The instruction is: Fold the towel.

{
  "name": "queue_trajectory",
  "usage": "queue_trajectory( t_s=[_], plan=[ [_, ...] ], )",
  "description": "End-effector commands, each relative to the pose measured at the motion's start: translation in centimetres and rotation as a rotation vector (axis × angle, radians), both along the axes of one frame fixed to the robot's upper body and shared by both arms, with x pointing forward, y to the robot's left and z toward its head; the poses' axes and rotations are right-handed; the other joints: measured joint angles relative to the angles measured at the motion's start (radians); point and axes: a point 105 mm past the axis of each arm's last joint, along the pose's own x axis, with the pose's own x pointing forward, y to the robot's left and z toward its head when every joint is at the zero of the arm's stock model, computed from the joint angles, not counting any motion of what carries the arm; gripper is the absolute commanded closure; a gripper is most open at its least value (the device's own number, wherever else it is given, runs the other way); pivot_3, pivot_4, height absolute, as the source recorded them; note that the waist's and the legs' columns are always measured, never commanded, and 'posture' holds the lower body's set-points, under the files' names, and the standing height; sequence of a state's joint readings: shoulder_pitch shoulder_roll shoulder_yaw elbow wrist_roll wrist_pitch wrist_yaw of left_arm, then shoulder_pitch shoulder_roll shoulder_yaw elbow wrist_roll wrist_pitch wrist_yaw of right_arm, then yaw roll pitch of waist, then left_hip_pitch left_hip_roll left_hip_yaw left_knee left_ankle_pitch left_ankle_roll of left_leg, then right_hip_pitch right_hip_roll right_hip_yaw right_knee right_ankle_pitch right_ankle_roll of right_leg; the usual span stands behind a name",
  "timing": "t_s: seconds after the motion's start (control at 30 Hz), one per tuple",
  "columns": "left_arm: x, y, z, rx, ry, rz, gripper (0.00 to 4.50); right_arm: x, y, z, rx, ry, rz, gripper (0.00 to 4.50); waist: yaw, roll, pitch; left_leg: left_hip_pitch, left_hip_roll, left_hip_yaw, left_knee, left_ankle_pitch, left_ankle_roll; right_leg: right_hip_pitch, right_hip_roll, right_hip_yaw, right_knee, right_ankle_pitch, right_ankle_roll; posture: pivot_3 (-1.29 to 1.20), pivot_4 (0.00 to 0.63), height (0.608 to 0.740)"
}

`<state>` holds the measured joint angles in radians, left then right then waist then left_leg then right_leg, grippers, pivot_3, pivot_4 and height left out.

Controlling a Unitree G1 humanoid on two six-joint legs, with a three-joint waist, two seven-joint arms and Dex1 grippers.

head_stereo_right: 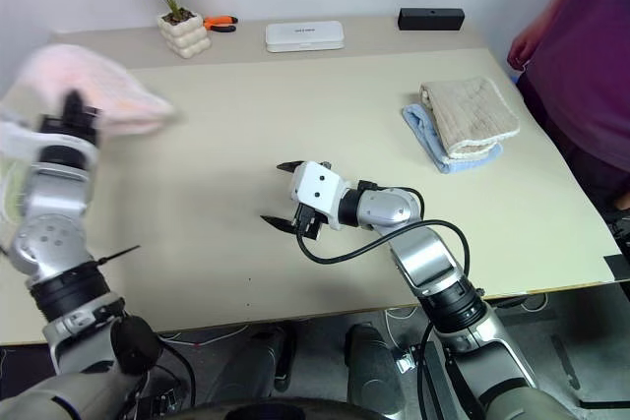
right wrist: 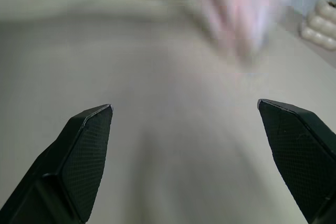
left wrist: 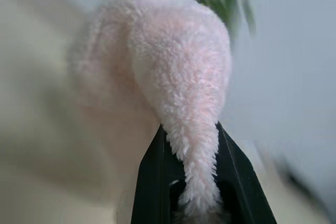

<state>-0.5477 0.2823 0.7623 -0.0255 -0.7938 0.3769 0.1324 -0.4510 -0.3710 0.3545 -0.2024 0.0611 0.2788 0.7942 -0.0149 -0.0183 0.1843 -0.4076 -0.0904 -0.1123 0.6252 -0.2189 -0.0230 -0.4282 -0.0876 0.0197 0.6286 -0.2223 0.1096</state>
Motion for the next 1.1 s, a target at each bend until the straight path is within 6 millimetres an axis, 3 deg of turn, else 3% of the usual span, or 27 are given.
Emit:
queue_trajectory(
  t_s=[0.03, 0.1, 0.3, 0.33, 0.43, 0.6, 0.67, 0.77, 0.83, 0.9, 1.0, 1.1],
  plan=[
    [-3.2, 5.0, -0.9, -0.085, -0.005, 0.246, 4.44, -0.4, 0.6, 1.0, 0.033, -0.028, 0.027, 0.00, 0.003, 0.000, 0.000, 0.000, 0.000, 0.000, 0.000, 0.000, 0.000, 0.000, 0.000, 0.000, 0.000, 0.000, 0.000, 0.00, 0.150, 0.733],
    [-4.3, 6.4, -3.4, -0.147, 0.059, 0.286, 4.44, -0.4, 0.7, 1.1, 0.035, -0.030, 0.034, 0.00, 0.004, 0.000, 0.000, 0.000, 0.000, 0.000, 0.001, 0.000, 0.000, 0.000, 0.000, 0.000, 0.000, 0.000, 0.000, 0.00, 0.150, 0.733],
    [-6.4, 6.7, -8.4, -0.303, 0.152, 0.324, 4.44, -0.3, 0.6, 1.0, 0.017, -0.041, 0.044, 0.00, 0.012, -0.005, -0.002, 0.000, 0.000, -0.002, 0.004, -0.001, 0.002, 0.003, 0.000, -0.003, 0.000, 0.000, 0.000, 0.00, 0.150, 0.733],
    [-6.8, 6.8, -8.8, -0.334, 0.145, 0.342, 3.73, -0.2, 0.5, 1.0, 0.014, -0.042, 0.044, 0.00, 0.011, -0.005, -0.002, 0.000, 0.000, -0.002, 0.004, -0.001, 0.002, 0.003, 0.000, -0.002, 0.000, 0.000, 0.000, 0.00, 0.150, 0.733],
    [-8.6, 7.1, -9.7, -0.388, 0.125, 0.394, 2.42, -0.2, 0.4, 1.0, 0.016, -0.042, 0.041, 0.00, 0.007, -0.006, -0.002, 0.000, 0.000, -0.002, 0.004, -0.001, 0.002, 0.003, 0.000, -0.003, 0.000, 0.000, 0.000, 0.00, 0.150, 0.733],
    [-11.3, 7.8, -7.9, -0.298, 0.112, 0.462, 0.03, 0.1, -0.4, 0.6, 0.017, 0.025, 0.029, 0.00, 0.003, -0.006, -0.002, 0.000, 0.000, -0.002, 0.003, -0.001, 0.002, 0.002, 0.000, -0.002, 0.000, 0.000, 0.000, 0.00, 0.150, 0.733],
    [-13.2, 8.8, -6.4, -0.217, 0.114, 0.532, 0.03, 0.5, -1.0, 0.7, 0.024, 0.044, 0.012, 0.00, 0.002, -0.007, -0.002, 0.000, 0.001, -0.002, 0.003, -0.001, 0.002, 0.002, 0.001, -0.002, 0.000, 0.000, 0.000, 0.00, 0.150, 0.733],
    [-14.5, 8.9, -2.7, 0.087, 0.180, 0.562, 0.03, 2.1, -2.5, 1.7, 0.073, 0.046, -0.082, 0.00, 0.003, -0.007, -0.002, 0.000, 0.001, -0.002, 0.003, -0.002, 0.002, 0.002, 0.001, -0.002, 0.000, 0.000, 0.000, 0.00, 0.150, 0.733],
    [-13.4, 7.4, -0.8, 0.299, 0.228, 0.489, 0.03, 3.4, -3.8, 2.5, 0.117, 0.042, -0.164, 0.00, 0.006, -0.007, -0.002, 0.000, 0.001, -0.001, 0.003, -0.002, 0.002, 0.002, 0.001, -0.001, 0.000, 0.000, -0.001, 0.00, 0.150, 0.733],
    [-11.1, 4.5, -0.1, 0.506, 0.280, 0.320, 0.03, 4.9, -5.3, 3.5, 0.168, 0.031, -0.266, 0.00, 0.017, -0.006, -0.002, 0.000, 0.000, -0.001, 0.003, -0.002, 0.002, 0.003, 0.000, -0.001, 0.000, -0.002, -0.004, 0.00, 0.150, 0.733],
    [-8.1, -0.1, -1.1, 0.666, 0.315, 0.054, 0.03, 5.8, -6.7, 4.0, 0.227, 0.063, -0.345, 0.00, 0.029, -0.004, -0.002, 0.000, 0.000, -0.001, 0.003, -0.002, 0.002, 0.004, 0.000, -0.001, -0.001, -0.003, -0.005, 0.00, 0.150, 0.733],
    [-6.0, -5.9, -3.7, 0.853, 0.365, -0.222, 0.03, 6.3, -8.5, 3.5, 0.256, 0.111, -0.423, 0.00, 0.024, -0.004, -0.002, 0.000, 0.000, 0.001, 0.002, -0.002, 0.003, 0.003, 0.000, 0.000, -0.003, -0.002, -0.004, 0.00, 0.150, 0.733]
  ],
)
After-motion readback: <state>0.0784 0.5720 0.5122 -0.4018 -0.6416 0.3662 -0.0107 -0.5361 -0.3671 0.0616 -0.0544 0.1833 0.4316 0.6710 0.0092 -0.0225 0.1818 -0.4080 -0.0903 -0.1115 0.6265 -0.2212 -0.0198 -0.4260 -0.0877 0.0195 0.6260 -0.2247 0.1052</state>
